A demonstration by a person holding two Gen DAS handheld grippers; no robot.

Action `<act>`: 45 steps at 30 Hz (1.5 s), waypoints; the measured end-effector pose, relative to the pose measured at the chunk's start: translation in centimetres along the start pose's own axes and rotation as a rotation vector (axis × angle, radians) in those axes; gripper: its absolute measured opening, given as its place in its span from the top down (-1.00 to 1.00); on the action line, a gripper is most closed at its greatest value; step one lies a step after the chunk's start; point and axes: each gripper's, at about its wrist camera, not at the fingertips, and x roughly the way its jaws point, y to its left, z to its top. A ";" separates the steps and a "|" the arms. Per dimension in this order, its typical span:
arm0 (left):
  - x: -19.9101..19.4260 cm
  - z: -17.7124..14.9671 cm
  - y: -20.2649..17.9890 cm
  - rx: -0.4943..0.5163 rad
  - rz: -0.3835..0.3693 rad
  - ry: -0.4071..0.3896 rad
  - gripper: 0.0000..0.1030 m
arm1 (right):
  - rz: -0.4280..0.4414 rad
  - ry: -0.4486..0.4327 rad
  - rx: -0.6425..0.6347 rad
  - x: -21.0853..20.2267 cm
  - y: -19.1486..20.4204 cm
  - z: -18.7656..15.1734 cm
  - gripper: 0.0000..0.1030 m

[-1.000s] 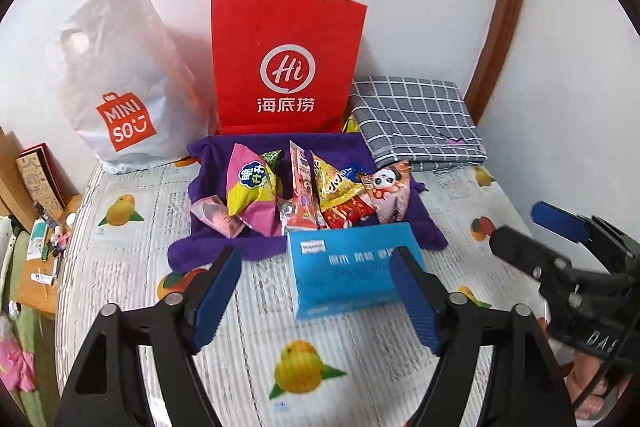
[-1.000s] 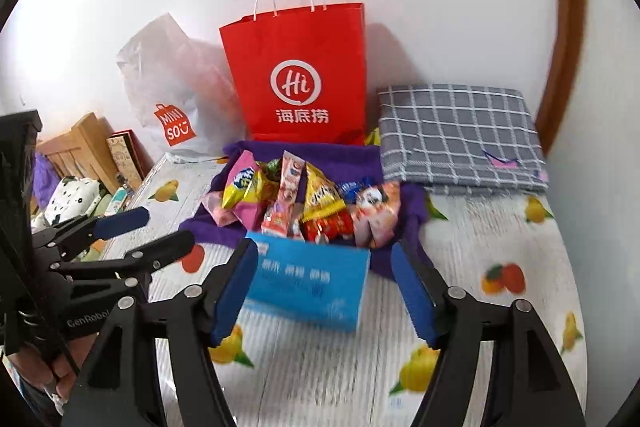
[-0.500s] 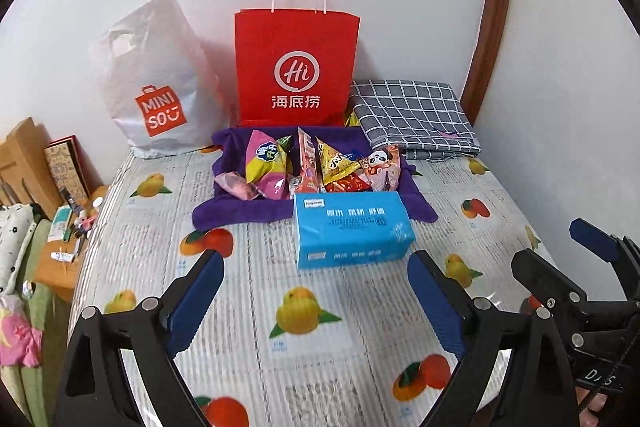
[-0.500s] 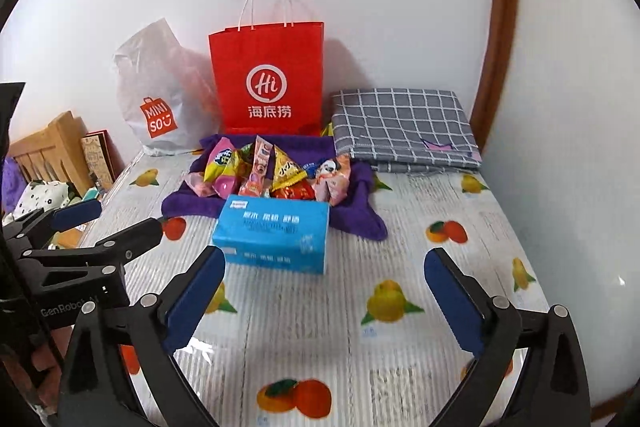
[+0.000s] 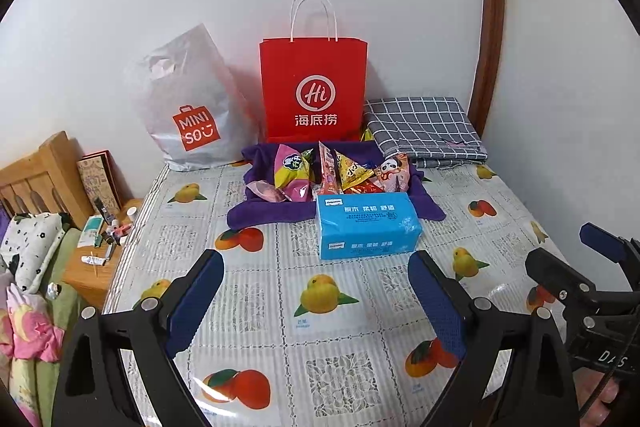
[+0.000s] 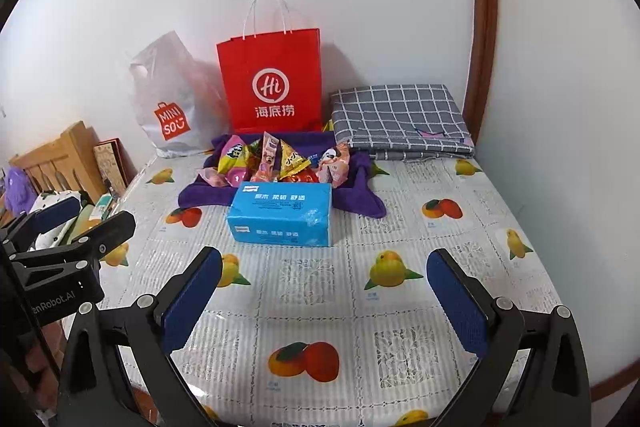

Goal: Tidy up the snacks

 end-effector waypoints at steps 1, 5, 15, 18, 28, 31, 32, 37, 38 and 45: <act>-0.1 -0.1 0.1 -0.003 0.002 -0.001 -0.81 | 0.002 -0.005 0.002 -0.3 0.1 -0.1 -0.96; -0.4 -0.4 0.2 -0.007 0.014 -0.007 -0.81 | -0.001 -0.016 0.000 -0.9 0.2 -0.2 -0.96; -0.7 -0.7 0.0 0.001 0.018 -0.009 -0.81 | -0.013 -0.015 0.001 -1.0 0.2 -0.5 -0.96; -0.7 -0.7 0.0 0.000 0.017 -0.008 -0.81 | -0.018 -0.015 0.003 -1.0 0.2 -0.5 -0.96; -0.9 -0.8 -0.3 0.005 0.015 -0.012 -0.81 | -0.023 -0.016 0.011 -1.2 0.1 -0.7 -0.96; -1.0 -0.8 -0.4 0.006 0.013 -0.013 -0.81 | -0.023 -0.019 0.011 -1.3 0.0 -0.7 -0.96; -1.0 -0.8 -0.5 0.008 0.014 -0.014 -0.81 | -0.022 -0.019 0.011 -1.3 0.0 -0.7 -0.96; -1.0 -0.8 -0.5 0.006 0.015 -0.013 -0.81 | -0.022 -0.021 0.011 -1.3 -0.1 -0.7 -0.96; -1.0 -0.8 -0.5 0.005 0.015 -0.013 -0.81 | -0.021 -0.022 0.011 -1.3 -0.1 -0.7 -0.96; -1.0 -0.8 -0.5 0.006 0.013 -0.013 -0.81 | -0.019 -0.025 0.009 -1.5 -0.1 -0.7 -0.96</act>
